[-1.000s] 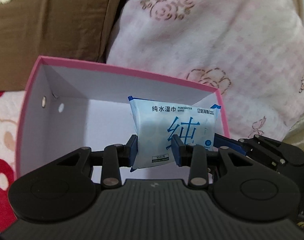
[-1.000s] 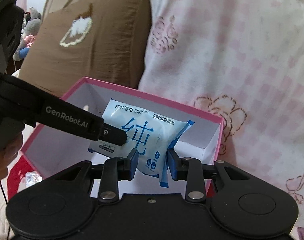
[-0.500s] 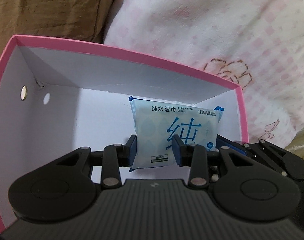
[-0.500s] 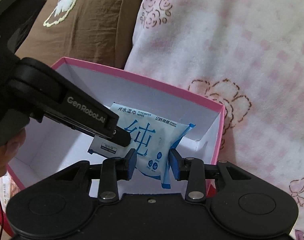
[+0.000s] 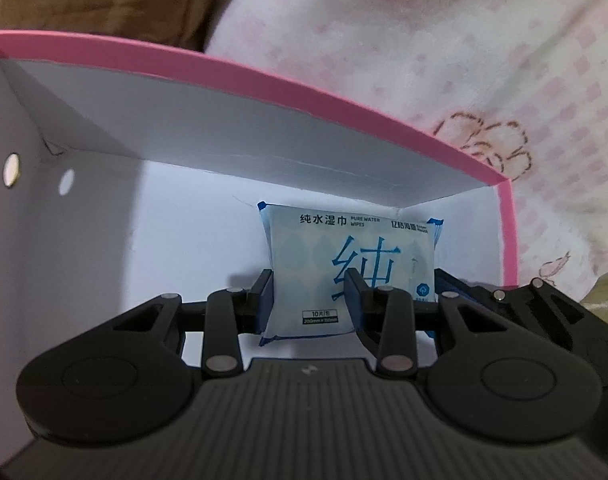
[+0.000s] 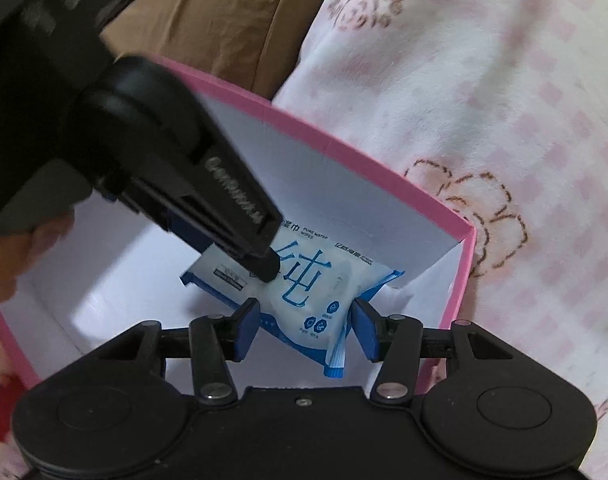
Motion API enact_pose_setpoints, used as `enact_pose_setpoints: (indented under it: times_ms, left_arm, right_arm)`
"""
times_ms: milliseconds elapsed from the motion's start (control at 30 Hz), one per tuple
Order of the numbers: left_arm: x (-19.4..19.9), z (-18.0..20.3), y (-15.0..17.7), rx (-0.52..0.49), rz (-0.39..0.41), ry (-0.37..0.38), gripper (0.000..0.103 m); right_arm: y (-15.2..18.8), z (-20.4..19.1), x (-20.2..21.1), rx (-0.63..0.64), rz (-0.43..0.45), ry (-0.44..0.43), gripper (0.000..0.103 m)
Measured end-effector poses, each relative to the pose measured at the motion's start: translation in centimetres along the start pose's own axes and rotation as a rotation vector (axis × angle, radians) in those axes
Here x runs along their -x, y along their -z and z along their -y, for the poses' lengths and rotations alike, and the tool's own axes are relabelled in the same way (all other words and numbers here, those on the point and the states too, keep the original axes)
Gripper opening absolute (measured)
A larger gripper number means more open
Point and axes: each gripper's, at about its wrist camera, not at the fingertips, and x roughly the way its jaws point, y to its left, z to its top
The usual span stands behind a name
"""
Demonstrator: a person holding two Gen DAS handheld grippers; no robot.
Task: Organize objects
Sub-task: 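Carry the wet-wipes pack with the left tool into the pink box, then open the left tool to release the pack and lift away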
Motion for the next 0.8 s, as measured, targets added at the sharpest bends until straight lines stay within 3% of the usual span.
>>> enact_pose_setpoints:
  times_ms: [100,167,267,400,567,800]
  left_arm:
    - [-0.6,0.1,0.0,0.006,-0.006,-0.024,0.035]
    - [-1.0,-0.2,-0.1,0.019,-0.018,-0.016,0.025]
    - [-1.3,-0.6,-0.1,0.044,-0.031,-0.013,0.025]
    - [-1.2,-1.0,-0.1,0.056,-0.019,-0.022,0.025]
    - [-1.0,-1.3,-0.2,0.082,-0.008,-0.032,0.025]
    - [-0.3,-1.3,0.5,0.063,0.014,-0.073,0.028]
  right_arm:
    - [-0.2,-0.5,-0.8,0.045,-0.027,0.038,0.056]
    - [-0.4,-1.0,-1.2,0.081,-0.039,0.056,0.054]
    - [-0.7,-1.6,-1.6,0.134,-0.031,0.064,0.042]
    - [-1.0,-2.1,-2.3,0.132,-0.050,0.066,0.038]
    - [-0.3,-1.5,-1.1,0.064,0.016,0.049,0.036]
    - [1.7,0.0,2.4,-0.132,0.096,-0.066,0.037]
